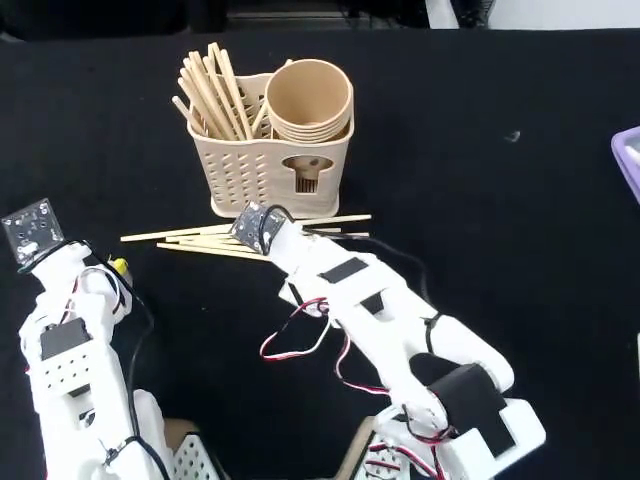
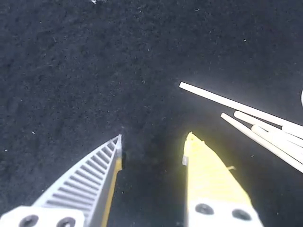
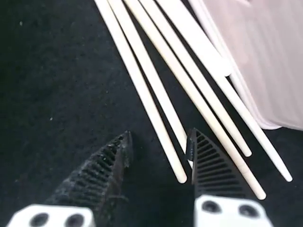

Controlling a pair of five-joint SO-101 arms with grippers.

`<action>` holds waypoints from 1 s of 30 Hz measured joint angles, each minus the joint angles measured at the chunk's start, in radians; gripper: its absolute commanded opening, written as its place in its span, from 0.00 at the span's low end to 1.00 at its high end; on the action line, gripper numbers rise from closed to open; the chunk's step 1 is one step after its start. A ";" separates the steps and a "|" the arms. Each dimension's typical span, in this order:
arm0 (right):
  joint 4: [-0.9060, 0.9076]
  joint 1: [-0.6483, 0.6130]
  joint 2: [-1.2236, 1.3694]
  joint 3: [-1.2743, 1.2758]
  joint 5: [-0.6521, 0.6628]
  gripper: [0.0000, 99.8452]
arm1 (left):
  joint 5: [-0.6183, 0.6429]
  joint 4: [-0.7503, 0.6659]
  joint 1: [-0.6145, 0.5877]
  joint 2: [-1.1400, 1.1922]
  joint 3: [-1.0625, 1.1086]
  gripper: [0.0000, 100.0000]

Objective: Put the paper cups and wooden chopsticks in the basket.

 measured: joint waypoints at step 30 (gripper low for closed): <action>0.152 -0.057 -0.002 -0.037 0.048 0.21 | 0.000 0.000 0.000 0.000 0.000 0.21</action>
